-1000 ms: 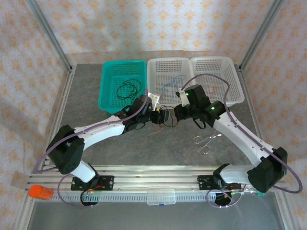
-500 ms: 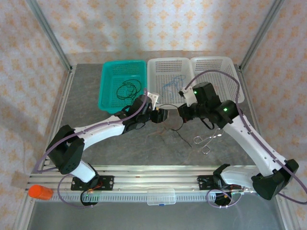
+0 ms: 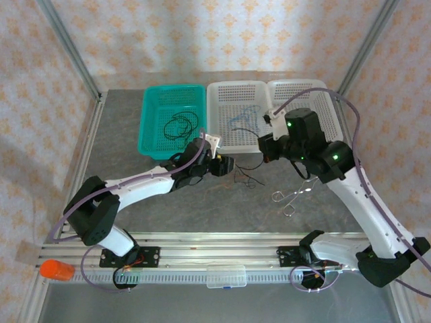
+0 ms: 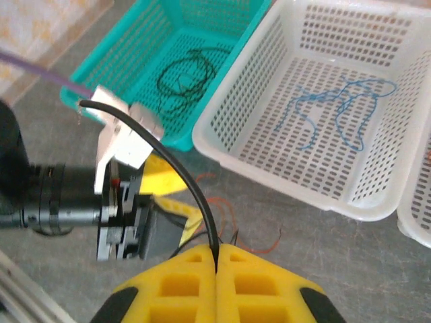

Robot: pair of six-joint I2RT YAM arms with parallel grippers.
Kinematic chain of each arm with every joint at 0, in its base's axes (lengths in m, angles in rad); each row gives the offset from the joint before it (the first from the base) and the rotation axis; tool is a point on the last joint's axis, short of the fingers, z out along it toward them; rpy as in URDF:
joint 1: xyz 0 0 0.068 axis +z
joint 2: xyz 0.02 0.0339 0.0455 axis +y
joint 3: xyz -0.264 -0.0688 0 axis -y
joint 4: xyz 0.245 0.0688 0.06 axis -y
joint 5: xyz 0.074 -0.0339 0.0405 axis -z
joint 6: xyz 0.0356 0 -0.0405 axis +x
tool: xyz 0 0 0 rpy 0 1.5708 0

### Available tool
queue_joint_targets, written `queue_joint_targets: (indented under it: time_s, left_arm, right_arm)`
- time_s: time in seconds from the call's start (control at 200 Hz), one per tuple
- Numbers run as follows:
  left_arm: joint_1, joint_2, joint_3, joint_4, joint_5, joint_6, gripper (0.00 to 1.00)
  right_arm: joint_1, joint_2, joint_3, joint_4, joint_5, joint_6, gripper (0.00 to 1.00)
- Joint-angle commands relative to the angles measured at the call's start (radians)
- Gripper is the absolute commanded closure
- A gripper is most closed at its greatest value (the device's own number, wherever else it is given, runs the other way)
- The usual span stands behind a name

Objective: Untangle the cables

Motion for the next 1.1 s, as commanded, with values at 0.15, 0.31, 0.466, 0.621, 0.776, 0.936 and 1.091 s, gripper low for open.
queue_joint_targets:
  time_s: [0.15, 0.31, 0.466, 0.621, 0.776, 0.936, 1.091]
  left_arm:
    - [-0.002, -0.072, -0.048, 0.111, 0.012, -0.032, 0.29]
    - [-0.002, -0.100, -0.091, 0.135, -0.010, -0.046, 0.18]
    - [-0.002, -0.084, -0.101, 0.185, -0.008, -0.067, 0.16]
    - [-0.002, -0.046, -0.086, 0.255, 0.011, -0.085, 0.16]
    - [-0.003, -0.020, -0.058, 0.251, 0.002, -0.053, 0.15]
    - [-0.021, -0.020, -0.021, 0.195, -0.128, 0.050, 0.15]
    - [-0.027, -0.018, -0.025, 0.221, -0.222, 0.140, 0.16]
  right_arm:
    - [-0.010, -0.051, -0.132, 0.277, 0.076, 0.308, 1.00]
    - [-0.011, -0.034, -0.183, 0.341, 0.118, 0.440, 1.00]
    - [-0.013, -0.001, -0.190, 0.376, 0.080, 0.541, 1.00]
    - [-0.016, 0.015, -0.183, 0.389, 0.056, 0.598, 1.00]
    - [-0.029, 0.043, -0.147, 0.351, 0.019, 0.620, 1.00]
    - [-0.077, 0.098, -0.085, 0.264, -0.050, 0.653, 1.00]
    - [-0.138, 0.124, -0.060, 0.241, -0.153, 0.668, 1.00]
